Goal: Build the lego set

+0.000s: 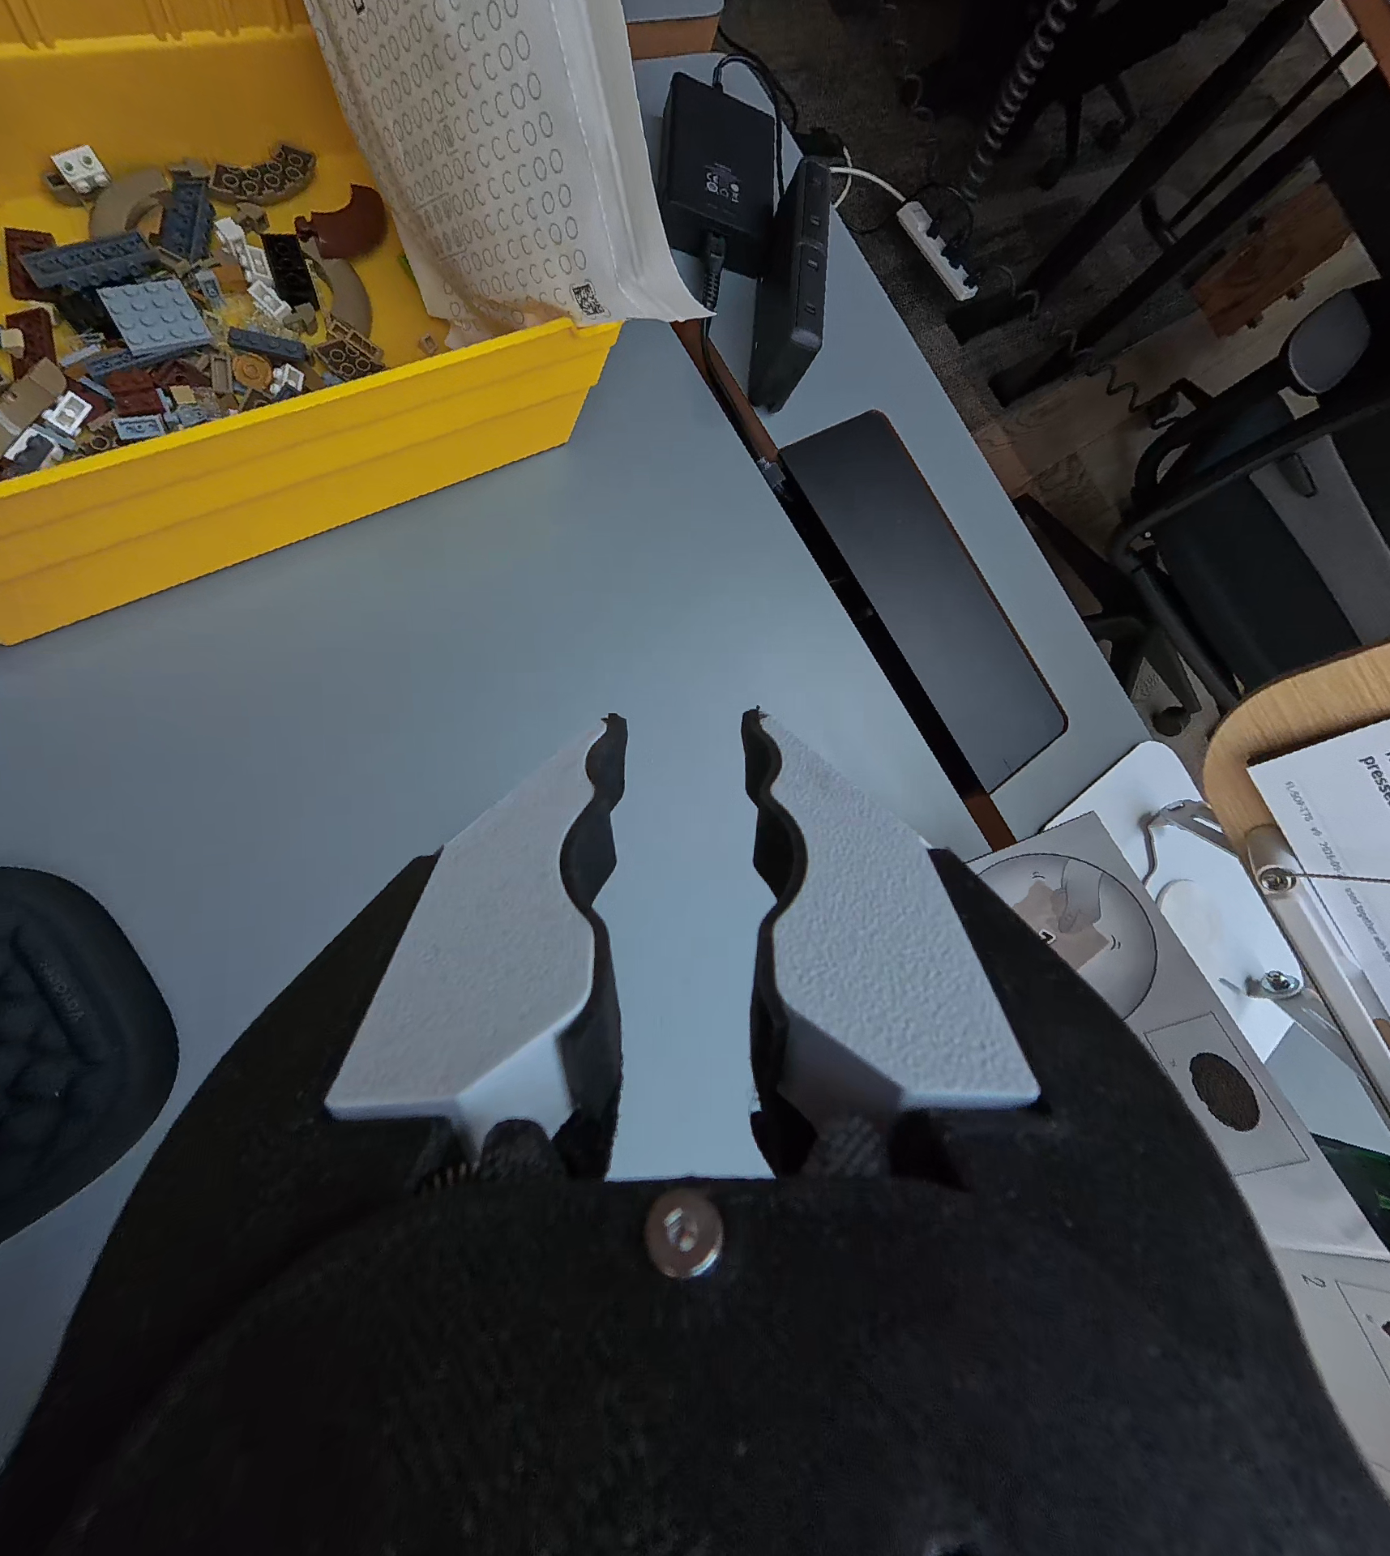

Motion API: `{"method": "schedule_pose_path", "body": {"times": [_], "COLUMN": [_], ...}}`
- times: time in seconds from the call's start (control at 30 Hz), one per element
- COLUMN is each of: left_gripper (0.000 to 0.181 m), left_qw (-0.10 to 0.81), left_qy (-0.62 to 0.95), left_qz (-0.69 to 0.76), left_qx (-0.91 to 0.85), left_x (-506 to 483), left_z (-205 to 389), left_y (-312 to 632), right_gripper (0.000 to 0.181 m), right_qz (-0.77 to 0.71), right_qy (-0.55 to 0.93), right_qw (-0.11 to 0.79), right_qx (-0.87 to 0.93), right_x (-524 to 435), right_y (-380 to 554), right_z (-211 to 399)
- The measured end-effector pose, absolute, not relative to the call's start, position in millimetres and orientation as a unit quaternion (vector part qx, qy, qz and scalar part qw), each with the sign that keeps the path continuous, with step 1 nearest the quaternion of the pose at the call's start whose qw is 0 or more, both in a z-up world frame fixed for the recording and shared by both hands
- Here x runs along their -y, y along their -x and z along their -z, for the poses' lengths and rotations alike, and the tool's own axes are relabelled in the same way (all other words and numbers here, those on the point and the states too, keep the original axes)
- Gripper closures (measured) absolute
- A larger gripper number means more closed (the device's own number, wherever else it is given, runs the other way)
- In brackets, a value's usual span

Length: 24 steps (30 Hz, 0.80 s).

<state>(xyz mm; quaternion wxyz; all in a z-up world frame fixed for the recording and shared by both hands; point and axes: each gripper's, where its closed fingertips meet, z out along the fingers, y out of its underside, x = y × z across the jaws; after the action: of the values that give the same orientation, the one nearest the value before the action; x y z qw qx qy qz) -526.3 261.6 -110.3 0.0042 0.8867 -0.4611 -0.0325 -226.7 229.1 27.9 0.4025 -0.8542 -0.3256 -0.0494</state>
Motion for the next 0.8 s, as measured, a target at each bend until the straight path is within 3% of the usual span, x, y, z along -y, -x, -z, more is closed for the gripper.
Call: {"method": "schedule_pose_path", "body": {"times": [0.03, 0.17, 0.47, 0.8], "left_gripper": [0.159, 0.16, 0.177, 0.18], "left_qw": [-0.013, -0.045, 0.023, 0.013], "left_qy": [-0.884, -0.876, -0.829, -0.803], "left_qz": [0.034, 0.028, 0.004, -0.028], "left_qx": [0.466, 0.48, 0.558, 0.595], "left_x": [-269.8, -292.7, -269.9, -274.9], "left_z": [110.1, 114.9, 139.2, 151.4], "left_y": [523.1, 510.5, 504.1, 497.7], "right_gripper": [0.153, 0.153, 0.153, 0.153], "right_qz": [0.051, 0.051, 0.05, 0.049], "right_qy": [0.854, 0.852, 0.853, 0.849], "right_qw": [0.402, 0.404, 0.398, 0.395], "right_qx": [0.326, 0.328, 0.333, 0.348], "right_x": [-229.4, -229.0, -231.0, -229.0], "right_y": [226.5, 226.7, 227.9, 233.9], "right_z": [-27.4, -28.1, -23.8, -22.4]}}
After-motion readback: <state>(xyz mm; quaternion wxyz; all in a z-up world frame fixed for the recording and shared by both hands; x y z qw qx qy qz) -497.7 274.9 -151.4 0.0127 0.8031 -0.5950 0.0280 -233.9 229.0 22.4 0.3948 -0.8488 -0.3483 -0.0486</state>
